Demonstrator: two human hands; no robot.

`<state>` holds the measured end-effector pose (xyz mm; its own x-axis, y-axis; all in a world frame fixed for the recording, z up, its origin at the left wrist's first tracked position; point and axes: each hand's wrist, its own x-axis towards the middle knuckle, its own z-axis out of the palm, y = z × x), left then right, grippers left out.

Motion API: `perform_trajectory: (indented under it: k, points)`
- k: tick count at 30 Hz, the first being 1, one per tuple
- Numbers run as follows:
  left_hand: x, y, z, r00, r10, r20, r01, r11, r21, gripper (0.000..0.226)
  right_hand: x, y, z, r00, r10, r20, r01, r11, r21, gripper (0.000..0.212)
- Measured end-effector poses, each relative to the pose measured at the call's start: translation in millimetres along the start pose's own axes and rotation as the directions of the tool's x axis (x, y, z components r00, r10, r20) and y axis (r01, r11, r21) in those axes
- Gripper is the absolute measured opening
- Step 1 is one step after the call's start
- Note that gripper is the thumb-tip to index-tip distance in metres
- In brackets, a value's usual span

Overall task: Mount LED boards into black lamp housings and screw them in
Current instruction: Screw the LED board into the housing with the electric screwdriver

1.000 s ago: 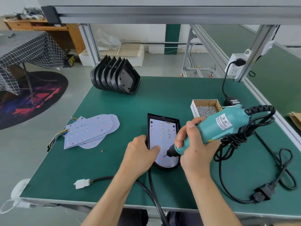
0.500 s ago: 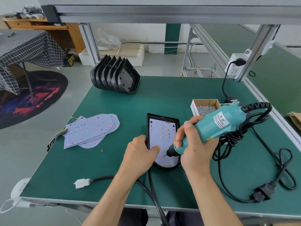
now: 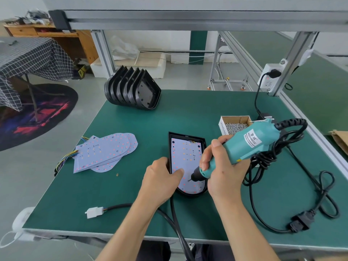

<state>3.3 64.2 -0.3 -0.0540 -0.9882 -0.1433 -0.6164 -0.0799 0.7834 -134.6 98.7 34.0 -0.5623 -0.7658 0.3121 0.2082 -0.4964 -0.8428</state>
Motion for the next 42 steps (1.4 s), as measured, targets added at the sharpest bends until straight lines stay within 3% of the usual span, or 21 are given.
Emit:
perform_trajectory:
  k: [7, 10, 13, 16, 18, 20, 22, 25, 28, 31, 34, 38, 42]
  points:
    - [1.2, 1.1, -0.8, 1.000, 0.005, 0.008, -0.005, 1.000, 0.011, 0.034, 1.7, -7.6, -2.7, 0.995, -0.026, 0.092, 0.023, 0.999, 0.033, 0.010]
    - [2.9, -0.6, -1.0, 1.000, 0.013, 0.016, -0.013, 1.000, 0.014, 0.032, 7.0, -21.2, -1.4, 0.997, -0.054, 0.045, 0.049, 0.991, 0.121, 0.003]
    - [4.0, -3.8, -2.7, 0.999, 0.006, 0.040, -0.007, 1.000, 0.023, 0.043, 15.1, -38.4, -12.0, 0.996, -0.065, -0.055, 0.075, 0.978, 0.193, 0.009]
    - [2.1, -2.9, -9.8, 0.999, -0.035, 0.040, 0.034, 0.999, 0.016, 0.058, 16.8, -44.6, -36.9, 0.991, 0.015, -0.134, 0.022, 0.962, 0.271, 0.006]
    - [2.2, 0.1, -16.1, 0.999, -0.027, -0.037, 0.030, 0.996, 0.088, 0.059, 12.8, -40.6, -57.2, 0.982, 0.091, -0.163, -0.033, 0.945, 0.326, 0.015]
    - [4.3, 7.8, -21.3, 0.982, 0.077, -0.175, -0.055, 0.991, 0.122, 0.046, 8.2, -33.3, -77.0, 0.967, 0.154, -0.203, -0.063, 0.916, 0.396, 0.019]
    - [7.5, 24.1, -22.4, 0.936, 0.274, -0.220, -0.258, 0.961, 0.096, 0.021, 3.6, -26.1, -92.3, 0.956, 0.195, -0.220, -0.084, 0.899, 0.429, 0.019]
    - [16.8, 63.8, -7.4, 0.858, 0.511, -0.054, -0.508, 0.859, 0.067, 0.015, -0.4, -16.4, -103.2, 0.955, 0.205, -0.213, -0.101, 0.903, 0.417, 0.016]
    - [34.1, 106.0, 29.4, 0.747, 0.633, 0.202, -0.663, 0.733, 0.152, 0.006, -3.9, -9.5, -102.2, 0.961, 0.196, -0.195, -0.103, 0.908, 0.407, 0.013]
    - [50.3, 141.4, 69.5, 0.669, 0.630, 0.394, -0.737, 0.630, 0.246, 0.011, -4.2, -6.2, -102.3, 0.953, 0.203, -0.223, -0.091, 0.899, 0.429, 0.020]
    - [60.8, 164.3, 97.9, 0.599, 0.620, 0.507, -0.798, 0.411, 0.441, 0.017, -1.4, -8.6, -102.9, 0.942, 0.226, -0.248, -0.096, 0.889, 0.447, 0.022]
    - [64.6, 174.0, 115.0, 0.607, 0.533, 0.590, -0.773, 0.221, 0.595, 0.007, -1.3, -10.2, -102.5, 0.938, 0.237, -0.254, -0.093, 0.876, 0.473, 0.019]
    - [66.8, 170.2, 121.5, 0.583, 0.511, 0.632, -0.777, 0.122, 0.618, 0.024, -2.5, -9.3, -102.6, 0.939, 0.234, -0.254, -0.091, 0.877, 0.471, 0.024]
